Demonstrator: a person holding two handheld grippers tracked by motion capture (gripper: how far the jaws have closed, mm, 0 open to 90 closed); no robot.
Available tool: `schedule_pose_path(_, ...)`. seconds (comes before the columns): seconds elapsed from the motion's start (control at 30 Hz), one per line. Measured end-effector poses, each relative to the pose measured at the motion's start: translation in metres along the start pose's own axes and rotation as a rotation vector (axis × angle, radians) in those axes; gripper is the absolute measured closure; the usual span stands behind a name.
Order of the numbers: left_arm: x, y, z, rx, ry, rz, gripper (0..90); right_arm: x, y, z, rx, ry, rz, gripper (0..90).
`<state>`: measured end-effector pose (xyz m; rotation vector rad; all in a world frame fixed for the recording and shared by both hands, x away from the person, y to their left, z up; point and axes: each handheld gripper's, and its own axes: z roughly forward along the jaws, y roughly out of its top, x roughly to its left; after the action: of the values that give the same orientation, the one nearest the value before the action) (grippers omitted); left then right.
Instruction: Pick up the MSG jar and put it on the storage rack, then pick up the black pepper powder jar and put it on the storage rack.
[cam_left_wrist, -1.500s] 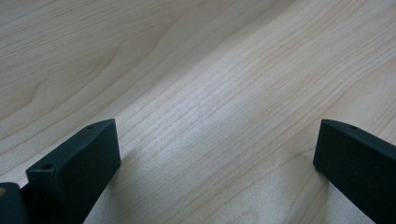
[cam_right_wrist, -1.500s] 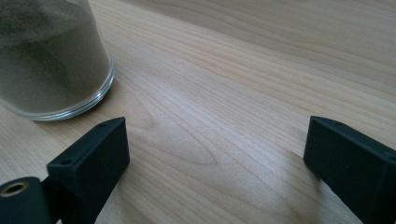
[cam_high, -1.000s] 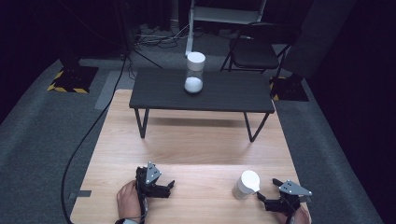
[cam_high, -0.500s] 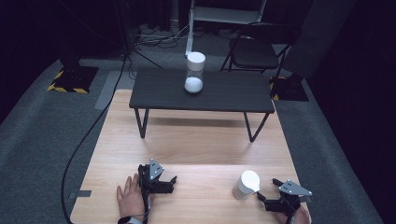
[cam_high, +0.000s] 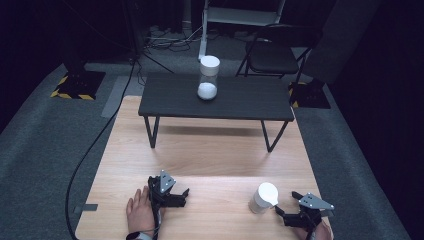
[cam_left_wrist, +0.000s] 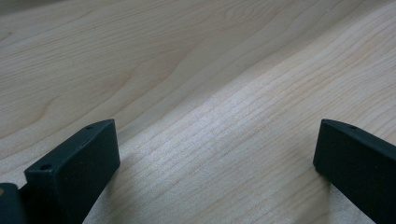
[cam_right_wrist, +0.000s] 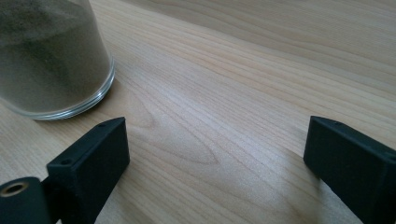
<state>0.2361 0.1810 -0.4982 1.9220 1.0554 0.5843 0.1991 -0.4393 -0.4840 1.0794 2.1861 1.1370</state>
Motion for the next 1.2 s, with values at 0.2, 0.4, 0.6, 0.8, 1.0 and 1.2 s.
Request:
schedule_pose_path(0.2, -0.0008, 0.0004, 0.0006, 0.000, 0.004, -0.004, 0.0, -0.0016, 0.0021, 0.0004, 0.007, 0.007, -0.004, 6.2)
schedule_pose_path(0.4, -0.0009, 0.0004, 0.0005, 0.001, 0.004, -0.004, 0.0, -0.0018, 0.0028, 0.0005, 0.011, 0.009, -0.008, 5.6)
schedule_pose_path(0.6, -0.0008, 0.0004, 0.0006, 0.000, 0.004, -0.003, 0.0, -0.0019, 0.0037, 0.0004, 0.014, 0.010, -0.008, 5.6)
schedule_pose_path(0.8, -0.0009, 0.0004, 0.0006, 0.000, 0.004, -0.004, 0.0, -0.0019, 0.0038, 0.0007, 0.014, 0.010, -0.008, 5.6)
schedule_pose_path(1.0, -0.0012, 0.0005, 0.0008, 0.000, 0.006, -0.005, 0.0, -0.0027, 0.0047, 0.0008, 0.017, 0.013, -0.009, 5.4)
schedule_pose_path(1.2, -0.0013, 0.0005, 0.0009, 0.000, 0.006, -0.006, 0.0, -0.0017, 0.0047, 0.0007, 0.017, 0.009, -0.007, 5.4)
